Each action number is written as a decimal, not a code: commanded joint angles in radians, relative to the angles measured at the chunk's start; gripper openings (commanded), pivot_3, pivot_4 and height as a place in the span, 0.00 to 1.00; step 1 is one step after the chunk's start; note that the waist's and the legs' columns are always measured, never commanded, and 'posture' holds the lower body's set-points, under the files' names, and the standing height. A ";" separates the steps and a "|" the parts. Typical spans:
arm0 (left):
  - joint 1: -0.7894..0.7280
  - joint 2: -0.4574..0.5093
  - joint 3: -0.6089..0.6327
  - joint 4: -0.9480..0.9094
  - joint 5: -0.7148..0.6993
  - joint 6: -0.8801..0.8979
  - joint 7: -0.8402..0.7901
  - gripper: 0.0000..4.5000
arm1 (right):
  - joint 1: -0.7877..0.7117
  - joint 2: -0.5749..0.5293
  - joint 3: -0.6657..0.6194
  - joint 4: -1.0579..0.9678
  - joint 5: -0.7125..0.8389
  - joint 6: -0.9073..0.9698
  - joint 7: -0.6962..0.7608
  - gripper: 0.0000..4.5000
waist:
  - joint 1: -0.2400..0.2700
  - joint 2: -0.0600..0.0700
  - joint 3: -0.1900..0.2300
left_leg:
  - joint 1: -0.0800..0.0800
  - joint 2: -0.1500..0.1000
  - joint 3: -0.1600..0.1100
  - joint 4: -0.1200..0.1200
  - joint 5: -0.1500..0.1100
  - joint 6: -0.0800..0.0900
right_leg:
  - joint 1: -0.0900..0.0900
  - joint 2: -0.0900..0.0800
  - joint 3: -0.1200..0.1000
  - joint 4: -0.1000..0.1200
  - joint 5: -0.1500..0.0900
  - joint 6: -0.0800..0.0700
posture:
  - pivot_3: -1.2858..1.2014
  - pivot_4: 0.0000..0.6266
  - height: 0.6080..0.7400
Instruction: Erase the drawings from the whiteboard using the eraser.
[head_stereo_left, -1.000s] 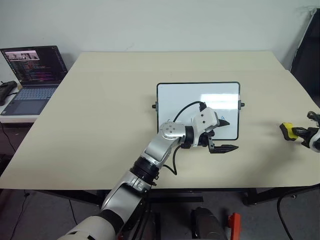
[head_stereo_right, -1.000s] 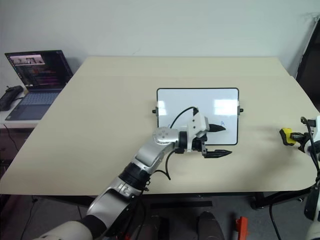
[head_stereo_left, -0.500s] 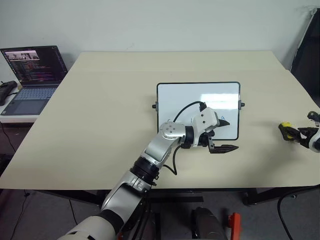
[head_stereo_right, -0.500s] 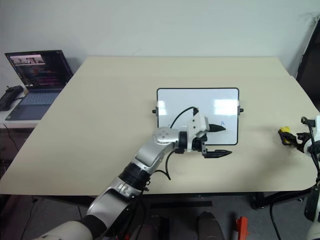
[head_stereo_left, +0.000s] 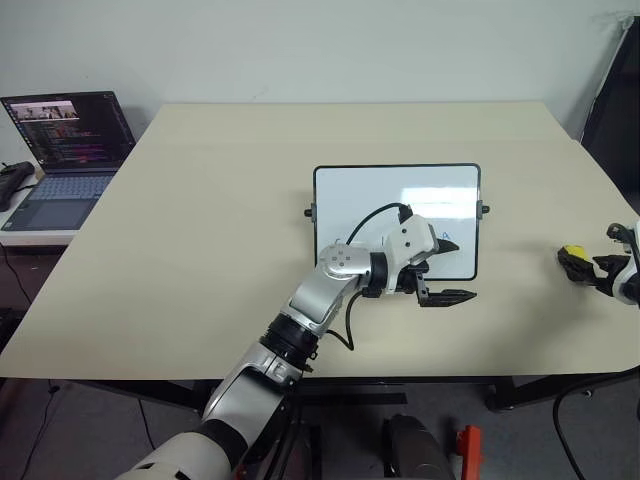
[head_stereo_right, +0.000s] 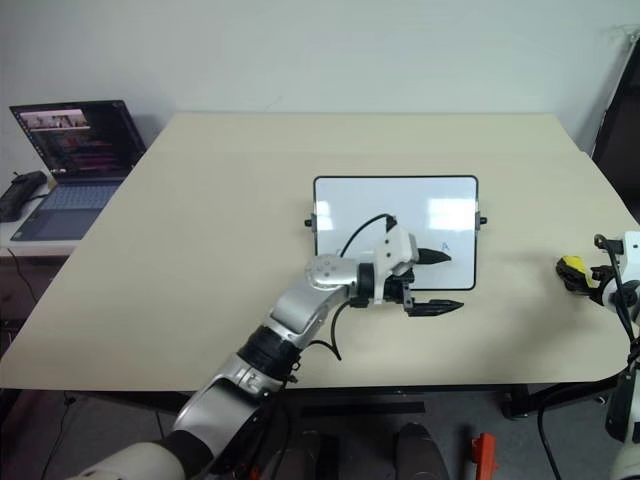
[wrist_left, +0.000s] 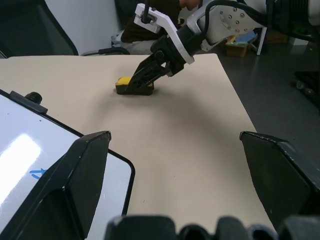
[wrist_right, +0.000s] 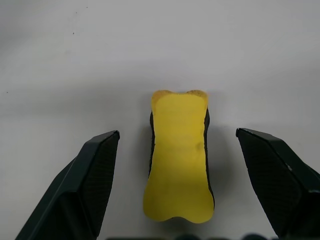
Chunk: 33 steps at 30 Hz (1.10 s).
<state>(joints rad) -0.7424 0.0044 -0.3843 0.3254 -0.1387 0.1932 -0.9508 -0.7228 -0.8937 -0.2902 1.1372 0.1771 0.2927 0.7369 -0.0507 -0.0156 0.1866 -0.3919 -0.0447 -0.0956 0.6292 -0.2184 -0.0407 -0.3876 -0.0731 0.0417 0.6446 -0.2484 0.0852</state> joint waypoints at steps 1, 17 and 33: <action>0.004 -0.002 0.012 -0.046 -0.014 -0.006 -0.004 1.00 | -0.023 -0.008 -0.005 -0.003 -0.001 -0.014 -0.010 0.82 | 0.000 0.000 0.000 | 0.000 0.000 0.000 0.000 0.000 0.000 | 0.000 0.000 0.000 0.000 0.000 0.000 | 0.52 0.24 1.00; -0.002 -0.002 0.017 -0.039 -0.014 -0.011 -0.004 1.00 | -0.027 -0.009 0.043 -0.009 -0.039 0.006 0.011 0.11 | -0.001 0.000 0.000 | 0.000 0.000 0.000 0.000 0.000 0.000 | 0.000 0.000 0.000 0.000 0.000 0.000 | 0.52 0.24 1.00; -0.002 -0.006 0.013 -0.035 -0.015 -0.013 -0.008 1.00 | -0.023 -0.018 0.010 -0.036 -0.013 0.051 0.018 0.78 | 0.000 0.000 0.000 | 0.000 0.000 0.000 0.000 0.000 0.000 | 0.000 0.000 0.000 0.000 0.002 -0.002 | 0.52 0.24 1.00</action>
<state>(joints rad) -0.7369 0.0046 -0.3843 0.3236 -0.1387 0.1928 -0.9531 -0.7321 -0.8937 -0.2545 1.1212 0.1430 0.3398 0.7600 -0.0506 -0.0155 0.1865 -0.3917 -0.0447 -0.0954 0.6292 -0.2184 -0.0407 -0.3877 -0.0731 0.0420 0.6447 -0.2465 0.0824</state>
